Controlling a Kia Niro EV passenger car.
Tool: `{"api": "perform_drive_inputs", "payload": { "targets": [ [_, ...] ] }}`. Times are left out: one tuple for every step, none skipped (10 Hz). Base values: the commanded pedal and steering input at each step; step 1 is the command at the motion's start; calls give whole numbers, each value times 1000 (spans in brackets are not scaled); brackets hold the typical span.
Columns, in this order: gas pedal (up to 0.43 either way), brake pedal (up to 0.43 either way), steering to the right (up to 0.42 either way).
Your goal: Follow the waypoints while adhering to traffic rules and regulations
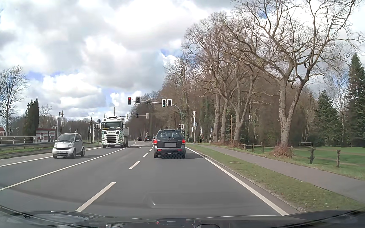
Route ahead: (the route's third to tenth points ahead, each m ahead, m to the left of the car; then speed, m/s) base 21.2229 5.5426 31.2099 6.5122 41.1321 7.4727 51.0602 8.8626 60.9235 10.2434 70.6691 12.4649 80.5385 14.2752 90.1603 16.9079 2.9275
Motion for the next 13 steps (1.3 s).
{"api": "perform_drive_inputs", "payload": {
  "targets": [
    [311, 0, -8],
    [311, 0, -8],
    [311, 0, -8],
    [311, 0, -8],
    [311, 0, -8],
    [299, 0, -8],
    [299, 0, -9],
    [299, 0, -10],
    [299, 0, -11],
    [299, 0, -13],
    [299, 0, -16],
    [299, 0, -19],
    [299, 0, -20]
  ]
}}
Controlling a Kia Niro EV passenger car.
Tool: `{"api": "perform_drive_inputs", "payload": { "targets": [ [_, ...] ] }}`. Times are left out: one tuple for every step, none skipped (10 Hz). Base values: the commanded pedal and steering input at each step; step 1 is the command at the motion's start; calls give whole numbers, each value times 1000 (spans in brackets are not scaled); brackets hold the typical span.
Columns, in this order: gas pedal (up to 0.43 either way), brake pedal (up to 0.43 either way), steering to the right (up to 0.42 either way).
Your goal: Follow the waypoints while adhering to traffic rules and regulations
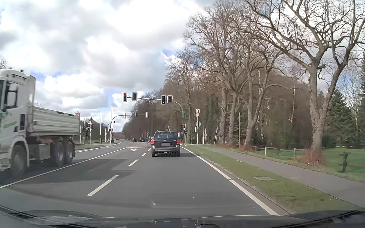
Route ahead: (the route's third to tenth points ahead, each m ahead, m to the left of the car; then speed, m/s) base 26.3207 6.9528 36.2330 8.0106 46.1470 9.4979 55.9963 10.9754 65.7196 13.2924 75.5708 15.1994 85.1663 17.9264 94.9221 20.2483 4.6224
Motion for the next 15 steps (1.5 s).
{"api": "perform_drive_inputs", "payload": {
  "targets": [
    [299, 0, -20],
    [299, 0, -20],
    [299, 0, -20],
    [299, 0, -20],
    [287, 0, -20],
    [260, 0, -20],
    [260, 0, -21],
    [260, 0, -22],
    [260, 0, -26],
    [260, 0, -29],
    [260, 0, -33],
    [260, 0, -37],
    [260, 0, -40],
    [260, 0, -43],
    [248, 0, -43]
  ]
}}
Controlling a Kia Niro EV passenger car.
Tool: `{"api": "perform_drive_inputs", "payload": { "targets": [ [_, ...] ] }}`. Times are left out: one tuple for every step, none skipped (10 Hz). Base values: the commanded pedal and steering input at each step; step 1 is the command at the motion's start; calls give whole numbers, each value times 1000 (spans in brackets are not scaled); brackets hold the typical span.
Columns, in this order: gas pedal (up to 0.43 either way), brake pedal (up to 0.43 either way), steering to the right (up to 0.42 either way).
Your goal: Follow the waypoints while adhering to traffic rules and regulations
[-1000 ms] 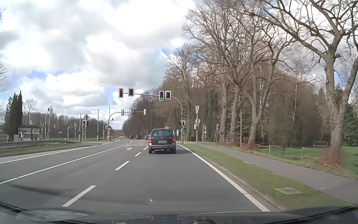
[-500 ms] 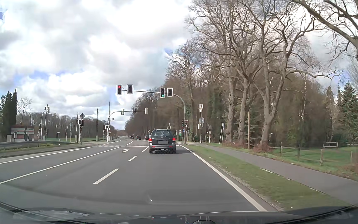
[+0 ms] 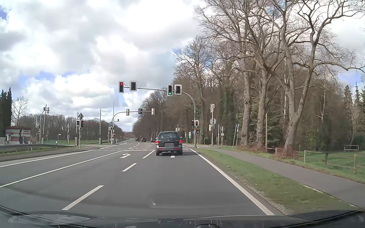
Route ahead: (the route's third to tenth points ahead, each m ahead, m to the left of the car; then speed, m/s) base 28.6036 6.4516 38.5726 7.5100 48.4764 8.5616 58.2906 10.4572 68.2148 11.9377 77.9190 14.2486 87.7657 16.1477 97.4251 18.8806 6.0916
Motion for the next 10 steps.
{"api": "perform_drive_inputs", "payload": {
  "targets": [
    [240, 0, -43],
    [240, 0, -43],
    [240, 0, -43],
    [240, 0, -43],
    [240, 0, -42],
    [240, 0, -41],
    [240, 0, -38],
    [240, 0, -37],
    [240, 0, -35],
    [240, 0, -30]
  ]
}}
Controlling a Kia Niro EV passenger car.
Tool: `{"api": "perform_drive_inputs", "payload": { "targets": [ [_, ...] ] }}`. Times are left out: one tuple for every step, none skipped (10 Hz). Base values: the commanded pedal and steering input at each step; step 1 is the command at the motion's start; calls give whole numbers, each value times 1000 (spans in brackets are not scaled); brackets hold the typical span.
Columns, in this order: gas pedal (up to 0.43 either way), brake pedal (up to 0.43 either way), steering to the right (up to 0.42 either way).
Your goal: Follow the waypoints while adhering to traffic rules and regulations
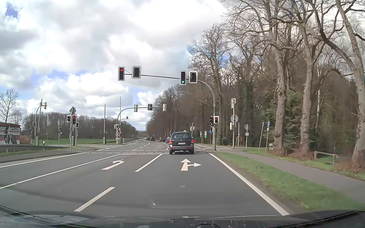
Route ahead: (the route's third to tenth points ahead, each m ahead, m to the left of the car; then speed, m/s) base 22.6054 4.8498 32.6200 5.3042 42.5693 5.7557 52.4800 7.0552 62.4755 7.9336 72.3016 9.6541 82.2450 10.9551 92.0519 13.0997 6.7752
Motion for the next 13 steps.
{"api": "perform_drive_inputs", "payload": {
  "targets": [
    [240, 0, -24],
    [240, 0, -17],
    [248, 0, -11],
    [260, 0, -9],
    [260, 0, -5],
    [260, 0, -2],
    [260, 0, -1],
    [260, 0, -1],
    [268, 0, -1],
    [268, 0, -1],
    [268, 0, -1],
    [268, 0, -1],
    [268, 0, -1]
  ]
}}
